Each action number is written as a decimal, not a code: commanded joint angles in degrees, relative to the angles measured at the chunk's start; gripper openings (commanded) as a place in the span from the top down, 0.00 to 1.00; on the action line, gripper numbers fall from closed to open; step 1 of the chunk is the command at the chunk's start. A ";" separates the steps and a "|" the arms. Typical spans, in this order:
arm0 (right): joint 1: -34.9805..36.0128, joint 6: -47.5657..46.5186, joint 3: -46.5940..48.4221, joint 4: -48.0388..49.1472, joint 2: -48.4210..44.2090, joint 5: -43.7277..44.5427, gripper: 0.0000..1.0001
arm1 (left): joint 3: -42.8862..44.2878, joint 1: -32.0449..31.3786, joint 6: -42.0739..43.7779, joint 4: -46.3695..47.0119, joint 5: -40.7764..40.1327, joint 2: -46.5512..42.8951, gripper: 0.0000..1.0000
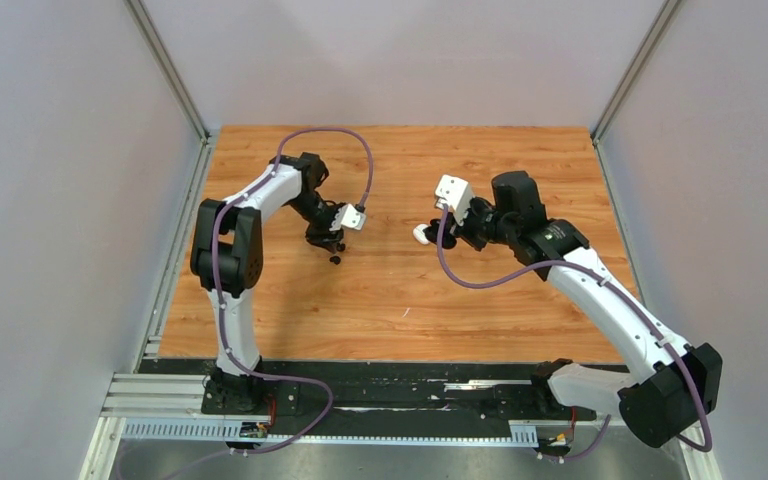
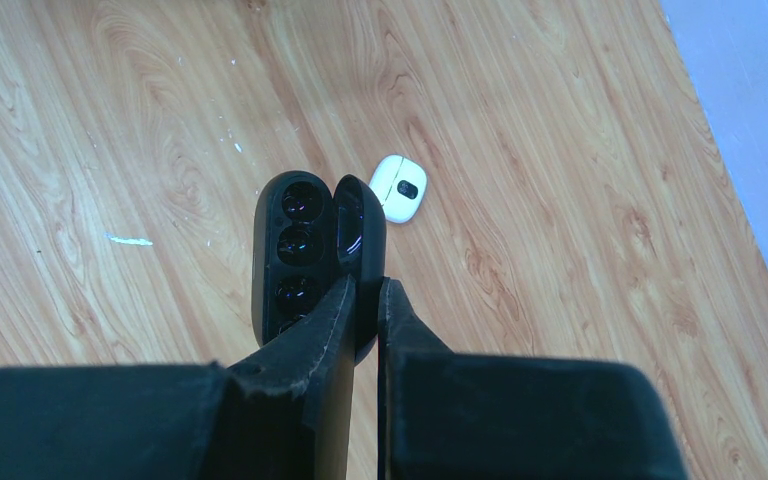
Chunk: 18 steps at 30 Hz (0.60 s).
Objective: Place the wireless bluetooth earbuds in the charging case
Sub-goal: Pick up the earbud from the center of the board.
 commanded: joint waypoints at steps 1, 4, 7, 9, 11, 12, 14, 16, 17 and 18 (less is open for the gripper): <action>-0.20 1.18 1.97 1.13 0.52 0.02 1.00 | 3.89 0.32 1.91 -5.26 1.02 2.74 0.49; -0.28 1.22 2.05 1.32 0.72 0.20 1.00 | 4.56 0.32 2.39 -6.72 0.54 3.72 0.51; -0.46 1.29 1.97 1.28 0.70 0.39 1.00 | 4.82 0.34 2.16 -7.16 0.67 4.36 0.52; -0.55 1.31 1.88 1.31 0.72 0.40 1.00 | 4.94 0.33 1.58 -6.38 0.66 4.65 0.52; -0.62 1.38 1.88 1.32 0.73 0.39 1.00 | 5.44 0.26 0.88 -6.20 0.61 5.20 0.52; -0.60 1.44 1.88 1.34 0.72 0.39 1.00 | 5.67 0.24 0.53 -6.23 0.69 5.43 0.52; -0.65 1.42 1.96 1.29 0.76 0.47 1.00 | 6.08 0.17 -0.19 -5.92 0.62 6.01 0.51; -0.65 1.46 1.97 1.30 0.83 0.64 1.00 | 6.08 0.09 -0.96 -5.31 0.30 6.55 0.51; -0.65 1.44 2.01 1.33 0.81 0.73 1.00 | 6.07 0.04 -1.27 -4.95 -0.03 6.95 0.51; -0.63 1.48 2.05 1.34 0.78 0.81 1.00 | 6.07 0.01 -1.42 -4.81 -0.20 7.10 0.50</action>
